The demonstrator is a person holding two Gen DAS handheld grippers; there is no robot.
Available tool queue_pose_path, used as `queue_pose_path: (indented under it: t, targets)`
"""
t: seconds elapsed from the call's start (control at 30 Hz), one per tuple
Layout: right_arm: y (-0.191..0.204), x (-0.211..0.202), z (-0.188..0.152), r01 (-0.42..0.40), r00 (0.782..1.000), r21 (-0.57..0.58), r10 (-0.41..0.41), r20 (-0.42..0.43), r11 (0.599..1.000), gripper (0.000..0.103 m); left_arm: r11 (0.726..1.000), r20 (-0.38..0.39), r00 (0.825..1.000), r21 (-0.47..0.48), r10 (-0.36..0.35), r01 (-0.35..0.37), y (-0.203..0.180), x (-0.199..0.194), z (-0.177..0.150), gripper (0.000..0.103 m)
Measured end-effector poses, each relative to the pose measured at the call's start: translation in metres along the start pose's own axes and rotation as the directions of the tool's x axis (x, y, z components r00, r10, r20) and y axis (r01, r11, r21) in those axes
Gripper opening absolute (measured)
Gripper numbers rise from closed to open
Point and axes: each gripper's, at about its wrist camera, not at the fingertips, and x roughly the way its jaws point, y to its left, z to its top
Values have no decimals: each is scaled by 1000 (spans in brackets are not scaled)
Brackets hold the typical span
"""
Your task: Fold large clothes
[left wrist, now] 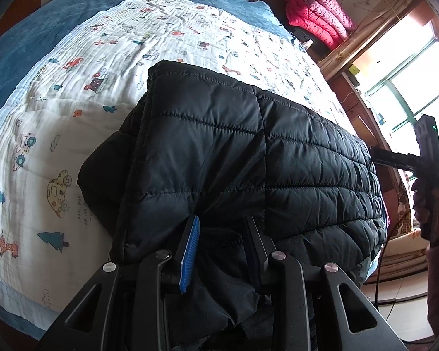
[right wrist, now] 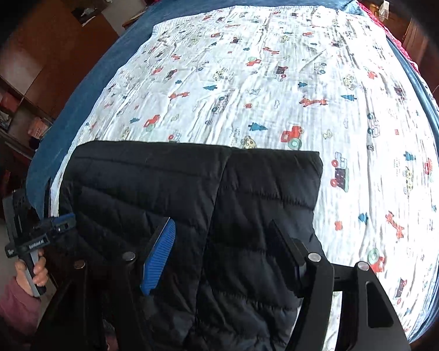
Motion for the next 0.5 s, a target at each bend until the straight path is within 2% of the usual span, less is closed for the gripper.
queue_pose_path:
  t: [0.13, 0.23, 0.33, 0.5]
  targets:
    - [-7, 38, 7, 41, 997, 11, -40, -68, 999, 72, 1000, 5, 1000, 3, -10, 10, 0, 0, 0, 34]
    - [-6, 53, 3, 82, 994, -10, -82, -73, 997, 72, 1000, 7, 1000, 12, -4, 3, -3, 1, -1, 34]
    - [-2, 57, 4, 112, 991, -29, -114, -71, 993, 72, 1000, 9, 1000, 26, 7, -7, -5, 1, -1, 34]
    - [8, 40, 9, 114, 991, -12, -115, -69, 993, 72, 1000, 6, 1000, 12, -2, 2, -2, 1, -1, 34]
